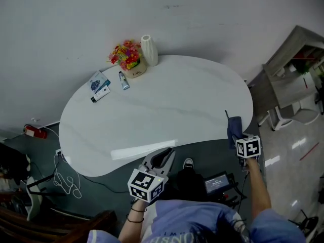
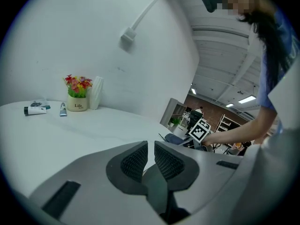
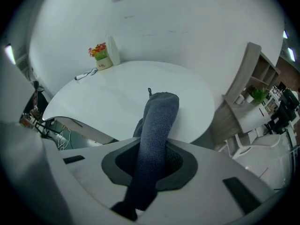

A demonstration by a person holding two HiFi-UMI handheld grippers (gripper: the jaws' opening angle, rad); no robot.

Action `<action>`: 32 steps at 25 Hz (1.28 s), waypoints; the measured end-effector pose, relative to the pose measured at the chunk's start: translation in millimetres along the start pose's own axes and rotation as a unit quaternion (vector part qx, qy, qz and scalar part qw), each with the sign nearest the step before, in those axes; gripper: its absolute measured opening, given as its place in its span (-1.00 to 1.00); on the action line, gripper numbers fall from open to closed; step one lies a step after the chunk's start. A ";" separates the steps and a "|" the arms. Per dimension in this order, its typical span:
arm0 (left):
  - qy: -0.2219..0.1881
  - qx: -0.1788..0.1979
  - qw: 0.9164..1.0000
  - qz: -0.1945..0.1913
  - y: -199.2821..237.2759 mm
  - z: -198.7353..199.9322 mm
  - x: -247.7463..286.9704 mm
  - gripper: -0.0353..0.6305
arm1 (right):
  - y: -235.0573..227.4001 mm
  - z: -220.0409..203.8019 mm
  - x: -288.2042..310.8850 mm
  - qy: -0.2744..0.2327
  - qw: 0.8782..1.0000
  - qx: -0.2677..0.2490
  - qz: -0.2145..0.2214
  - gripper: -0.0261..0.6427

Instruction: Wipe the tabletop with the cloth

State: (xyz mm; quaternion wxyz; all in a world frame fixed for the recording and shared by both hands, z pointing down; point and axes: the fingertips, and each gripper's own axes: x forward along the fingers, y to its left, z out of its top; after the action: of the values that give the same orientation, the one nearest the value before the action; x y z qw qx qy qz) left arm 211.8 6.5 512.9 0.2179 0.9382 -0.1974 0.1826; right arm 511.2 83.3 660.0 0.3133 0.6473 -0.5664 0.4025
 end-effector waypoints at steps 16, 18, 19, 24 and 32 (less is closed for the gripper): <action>-0.014 -0.005 1.000 0.027 -33.2 3.8 20.2 -0.77 | -48.6 -12.6 -7.6 -0.015 1.000 0.025 0.003 -0.72; -0.017 -0.004 0.999 0.037 -28.3 3.1 9.0 -0.77 | -40.0 -11.0 -10.2 -0.026 0.999 0.024 0.012 -0.72; -0.019 -0.003 0.999 0.042 -25.9 2.4 2.5 -0.77 | -34.0 -8.5 -12.9 -0.033 0.999 0.022 0.016 -0.72; -0.025 0.002 0.998 0.059 -20.3 -1.6 -36.8 -0.77 | 4.2 6.4 -42.4 -0.077 0.997 0.017 0.028 -0.72; -0.040 0.013 0.996 0.076 -13.7 -15.3 -126.4 -0.77 | 100.0 5.6 -97.0 -0.132 0.990 0.016 0.053 -0.72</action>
State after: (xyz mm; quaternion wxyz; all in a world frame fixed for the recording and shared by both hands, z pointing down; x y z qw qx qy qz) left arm 105.9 61.9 466.9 0.1835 0.9297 -0.2743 0.1632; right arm 410.2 109.0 567.3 0.2039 0.6688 -0.6295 0.3389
